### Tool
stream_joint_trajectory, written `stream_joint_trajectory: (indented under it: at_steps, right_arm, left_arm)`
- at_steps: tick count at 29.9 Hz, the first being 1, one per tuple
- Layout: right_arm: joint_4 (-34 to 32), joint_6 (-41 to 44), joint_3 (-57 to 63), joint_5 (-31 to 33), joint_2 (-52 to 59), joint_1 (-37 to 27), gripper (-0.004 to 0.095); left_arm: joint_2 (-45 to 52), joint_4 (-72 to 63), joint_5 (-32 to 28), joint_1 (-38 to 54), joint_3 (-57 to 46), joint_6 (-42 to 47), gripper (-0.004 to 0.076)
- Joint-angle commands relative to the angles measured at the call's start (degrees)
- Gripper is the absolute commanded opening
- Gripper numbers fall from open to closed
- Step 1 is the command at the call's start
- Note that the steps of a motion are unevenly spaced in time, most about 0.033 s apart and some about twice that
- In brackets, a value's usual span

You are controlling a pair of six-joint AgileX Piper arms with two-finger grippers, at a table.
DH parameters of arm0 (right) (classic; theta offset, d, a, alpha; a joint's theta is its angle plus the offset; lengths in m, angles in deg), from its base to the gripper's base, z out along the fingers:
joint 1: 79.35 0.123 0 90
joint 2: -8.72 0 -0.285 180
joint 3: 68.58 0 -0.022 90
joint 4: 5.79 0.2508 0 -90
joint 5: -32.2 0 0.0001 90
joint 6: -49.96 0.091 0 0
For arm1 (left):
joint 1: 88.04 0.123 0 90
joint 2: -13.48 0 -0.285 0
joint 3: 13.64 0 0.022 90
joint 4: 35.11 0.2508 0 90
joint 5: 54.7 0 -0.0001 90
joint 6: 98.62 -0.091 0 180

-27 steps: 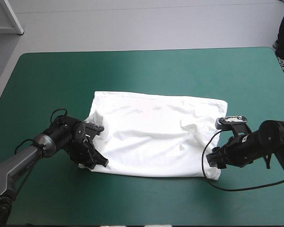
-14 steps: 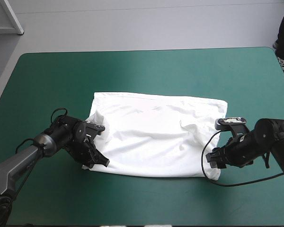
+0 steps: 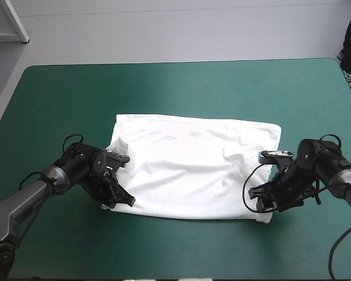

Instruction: Fold the cloth

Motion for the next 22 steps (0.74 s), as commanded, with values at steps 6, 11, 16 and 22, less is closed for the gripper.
stream_joint_trajectory:
  at_steps: [6,11,16,22]
  right_arm:
    - [3.3,-1.1,3.9,-3.3,0.0,-0.1,0.0525]
    - [6.9,-3.7,5.2,-6.9,0.0,-0.1,0.0415]
    - [6.6,-6.7,5.5,-8.5,0.1,-0.1,0.0063]
    - [1.9,-6.4,5.5,-7.9,0.6,-0.1,-0.0013]
  left_arm:
    - [-0.2,4.8,-6.5,0.0,-0.1,1.4,0.0021]
    - [-0.2,4.8,-6.5,0.0,-0.1,1.4,0.0021]
    - [0.1,4.8,-6.5,0.0,-0.1,1.4,0.0021]
    - [1.5,6.9,-6.0,0.0,-0.1,1.8,0.0021]
